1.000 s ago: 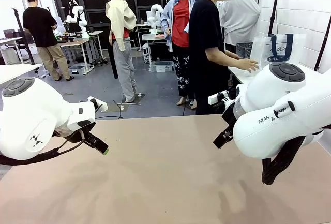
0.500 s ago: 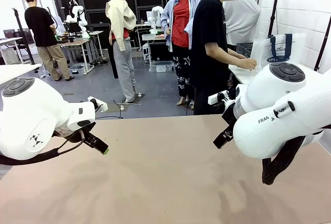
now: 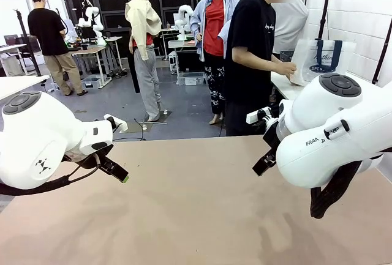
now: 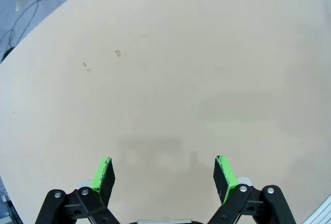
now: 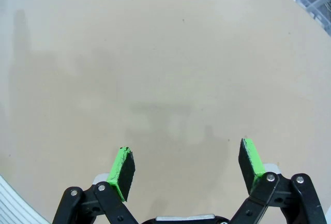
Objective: Transfer purchased items from the store into the shopping bag.
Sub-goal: Open the Reusable shopping bag in the center of the table.
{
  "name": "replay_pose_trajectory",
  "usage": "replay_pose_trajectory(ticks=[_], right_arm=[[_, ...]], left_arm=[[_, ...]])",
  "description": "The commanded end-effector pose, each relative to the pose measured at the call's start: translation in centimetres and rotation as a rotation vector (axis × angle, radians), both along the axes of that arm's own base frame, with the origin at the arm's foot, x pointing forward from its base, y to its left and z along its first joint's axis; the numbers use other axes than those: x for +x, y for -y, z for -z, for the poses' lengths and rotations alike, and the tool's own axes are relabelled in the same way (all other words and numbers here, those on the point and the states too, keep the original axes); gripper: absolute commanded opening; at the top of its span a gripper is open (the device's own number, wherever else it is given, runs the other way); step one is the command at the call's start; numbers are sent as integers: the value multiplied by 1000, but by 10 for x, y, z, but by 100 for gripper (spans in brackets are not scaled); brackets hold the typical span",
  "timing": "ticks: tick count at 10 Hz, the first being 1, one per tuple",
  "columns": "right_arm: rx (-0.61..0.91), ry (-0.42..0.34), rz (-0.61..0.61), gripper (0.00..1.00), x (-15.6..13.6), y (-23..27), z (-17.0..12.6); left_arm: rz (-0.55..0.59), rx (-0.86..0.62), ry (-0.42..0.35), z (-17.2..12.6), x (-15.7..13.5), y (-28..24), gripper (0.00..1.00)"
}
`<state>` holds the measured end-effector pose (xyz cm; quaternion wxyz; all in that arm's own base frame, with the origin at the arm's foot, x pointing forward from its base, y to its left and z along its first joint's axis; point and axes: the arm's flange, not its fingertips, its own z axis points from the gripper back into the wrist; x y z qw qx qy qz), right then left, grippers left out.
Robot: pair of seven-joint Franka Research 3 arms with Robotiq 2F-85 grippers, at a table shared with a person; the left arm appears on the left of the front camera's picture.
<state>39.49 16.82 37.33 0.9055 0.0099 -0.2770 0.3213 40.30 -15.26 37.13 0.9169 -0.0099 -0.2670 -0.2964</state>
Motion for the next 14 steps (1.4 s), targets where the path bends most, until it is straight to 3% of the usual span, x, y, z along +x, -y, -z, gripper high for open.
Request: replay_pose_trajectory(ticks=[1, 14], right_arm=[[0, 0, 0, 100, 0, 0, 0], [0, 0, 0, 100, 0, 0, 0]], left_arm=[[-3, -2, 0, 0, 0, -1, 100], [-3, -2, 0, 0, 0, -1, 100]])
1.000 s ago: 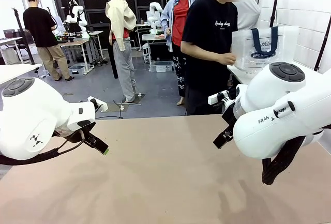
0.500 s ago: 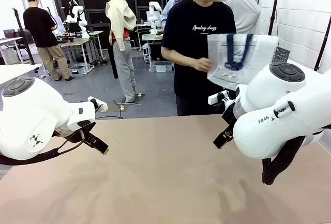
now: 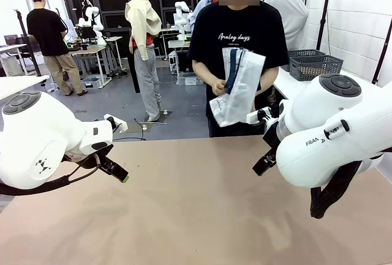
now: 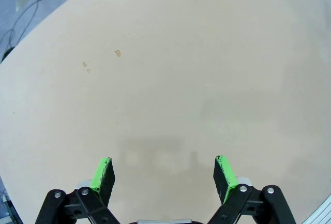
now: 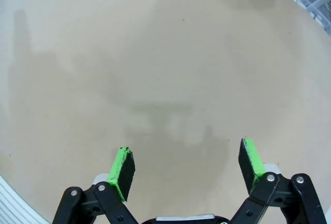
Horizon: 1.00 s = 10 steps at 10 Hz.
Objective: Transfer purchased items from the store into the shopping bag.
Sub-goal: Open the Reusable shopping bag in the center of the table.
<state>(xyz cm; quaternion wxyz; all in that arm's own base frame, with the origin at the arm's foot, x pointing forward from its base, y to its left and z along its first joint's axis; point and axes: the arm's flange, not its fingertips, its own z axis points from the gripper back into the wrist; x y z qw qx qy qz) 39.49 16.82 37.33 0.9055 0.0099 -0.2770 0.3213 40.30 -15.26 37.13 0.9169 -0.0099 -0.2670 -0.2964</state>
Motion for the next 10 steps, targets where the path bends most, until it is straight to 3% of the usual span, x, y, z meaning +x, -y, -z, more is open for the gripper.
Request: replay_pose_trajectory(ticks=[1, 10], right_arm=[[0, 0, 0, 100, 0, 0, 0], [0, 0, 0, 100, 0, 0, 0]], left_arm=[[-3, -2, 0, 0, 0, -1, 100], [-3, -2, 0, 0, 0, -1, 100]])
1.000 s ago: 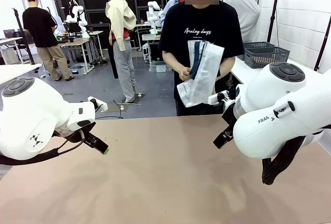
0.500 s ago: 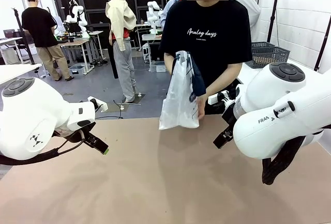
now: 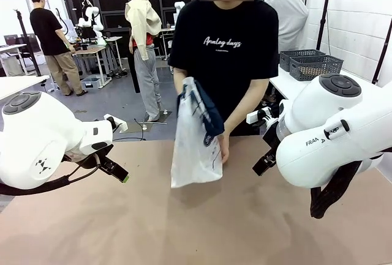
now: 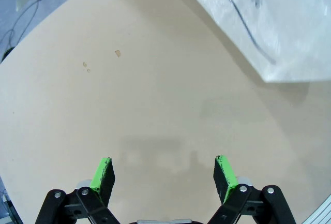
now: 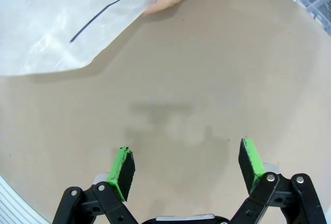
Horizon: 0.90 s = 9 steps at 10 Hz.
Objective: Transfer purchased items from the store into the shopping bag.
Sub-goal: Open the Reusable shopping bag in the center of the table.
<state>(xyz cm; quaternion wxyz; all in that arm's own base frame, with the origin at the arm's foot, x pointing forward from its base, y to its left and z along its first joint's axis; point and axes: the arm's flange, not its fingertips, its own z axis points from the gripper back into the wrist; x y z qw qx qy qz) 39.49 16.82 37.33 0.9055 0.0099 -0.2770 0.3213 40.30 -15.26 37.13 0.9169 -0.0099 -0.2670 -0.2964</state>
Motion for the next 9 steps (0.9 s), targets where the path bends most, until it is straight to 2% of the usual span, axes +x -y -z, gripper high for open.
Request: replay_pose_trajectory(ticks=[1, 5, 8, 9], right_arm=[[0, 0, 0, 100, 0, 0, 0], [0, 0, 0, 100, 0, 0, 0], [112, -145, -15, 100, 0, -8, -16], [67, -152, 5, 100, 0, -9, -23]], left_arm=[[-3, -2, 0, 0, 0, -1, 100], [0, 0, 0, 0, 0, 0, 100], [31, -81, -101, -19, -1, 0, 100], [35, -70, -127, -27, -1, -1, 100]])
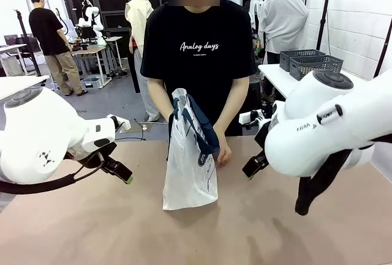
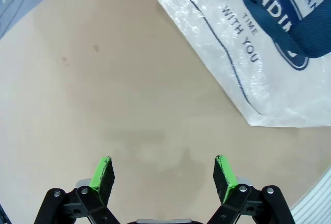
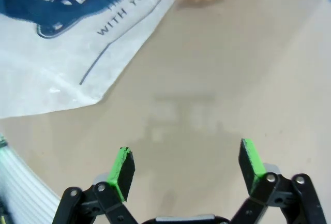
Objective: Transfer purchased items from the store into the shopping bag.
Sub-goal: Open the Reusable shopping bag in the center of the table.
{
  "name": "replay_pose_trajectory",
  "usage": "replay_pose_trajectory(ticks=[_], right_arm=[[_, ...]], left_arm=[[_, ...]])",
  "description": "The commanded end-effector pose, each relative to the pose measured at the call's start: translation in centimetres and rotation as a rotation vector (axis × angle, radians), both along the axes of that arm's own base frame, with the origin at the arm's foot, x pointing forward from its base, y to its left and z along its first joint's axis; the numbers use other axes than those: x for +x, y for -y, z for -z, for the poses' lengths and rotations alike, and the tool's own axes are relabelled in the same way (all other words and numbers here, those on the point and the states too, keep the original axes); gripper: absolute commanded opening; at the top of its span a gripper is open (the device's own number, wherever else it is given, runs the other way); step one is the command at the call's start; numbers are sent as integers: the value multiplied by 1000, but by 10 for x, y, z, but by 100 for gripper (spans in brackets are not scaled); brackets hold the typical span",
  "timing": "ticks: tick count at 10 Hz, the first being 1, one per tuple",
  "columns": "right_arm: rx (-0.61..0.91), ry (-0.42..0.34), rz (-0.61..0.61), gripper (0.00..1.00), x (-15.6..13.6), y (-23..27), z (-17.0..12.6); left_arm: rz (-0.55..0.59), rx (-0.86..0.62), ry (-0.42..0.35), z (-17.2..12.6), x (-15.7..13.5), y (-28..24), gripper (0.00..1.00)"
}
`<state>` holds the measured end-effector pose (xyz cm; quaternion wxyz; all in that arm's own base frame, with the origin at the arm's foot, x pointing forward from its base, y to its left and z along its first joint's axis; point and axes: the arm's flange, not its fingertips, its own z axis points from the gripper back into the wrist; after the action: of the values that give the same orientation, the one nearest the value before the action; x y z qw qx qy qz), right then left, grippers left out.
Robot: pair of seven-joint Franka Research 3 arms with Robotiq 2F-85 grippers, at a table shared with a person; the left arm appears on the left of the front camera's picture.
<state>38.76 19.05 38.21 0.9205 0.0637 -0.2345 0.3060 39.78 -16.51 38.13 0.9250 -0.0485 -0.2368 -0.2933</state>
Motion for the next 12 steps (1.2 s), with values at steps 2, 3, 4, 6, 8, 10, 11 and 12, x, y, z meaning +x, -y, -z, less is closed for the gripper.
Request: replay_pose_trajectory(ticks=[2, 3, 4, 6, 8, 10, 11, 12], right_arm=[[-5, -65, 19, 100, 9, 18, -32], [9, -84, 26, 100, 12, 20, -44], [-1, -97, 50, 100, 19, 21, -58], [34, -128, 98, 100, 40, 24, -96], [50, -128, 158, 100, 60, 20, -124], [61, -104, 208, 100, 82, 20, -142], [35, -77, 204, 100, 86, 24, -141], [54, -92, 174, 100, 70, 26, -144]], left_arm=[[7, -78, -55, -34, 8, -13, 100], [-10, -101, -47, -44, 12, -14, 100], [-52, -105, -53, -57, 20, -13, 100], [-81, -122, -19, -82, 49, -14, 100], [-139, -138, 10, -102, 76, -11, 100], [-123, -206, -4, -114, 94, -1, 100], [-84, -219, 14, -116, 94, -1, 100], [-129, -161, 24, -112, 86, -8, 100]])
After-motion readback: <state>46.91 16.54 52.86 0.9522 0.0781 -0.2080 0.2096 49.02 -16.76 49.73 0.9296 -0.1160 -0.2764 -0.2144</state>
